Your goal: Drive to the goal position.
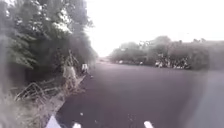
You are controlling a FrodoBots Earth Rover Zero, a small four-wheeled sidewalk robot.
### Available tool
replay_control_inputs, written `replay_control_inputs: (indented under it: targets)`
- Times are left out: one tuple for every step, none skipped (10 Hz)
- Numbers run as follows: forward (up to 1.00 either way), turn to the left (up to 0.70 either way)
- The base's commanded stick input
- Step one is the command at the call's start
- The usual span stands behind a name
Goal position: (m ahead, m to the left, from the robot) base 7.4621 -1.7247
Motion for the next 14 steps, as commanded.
replay_control_inputs:
  targets:
    - [0.7,-0.35]
    - [0.7,-0.35]
    - [0.7,-0.07]
    - [0.7,-0.03]
    - [0.7,0.0]
    - [0.7,0.0]
    - [0.7,0.0]
    - [0.7,0.0]
    - [0.7,0.0]
    - [0.7,0.0]
    - [0.7,0.0]
    - [0.7,0.0]
    - [0.7,0.0]
    - [0.7,0.0]
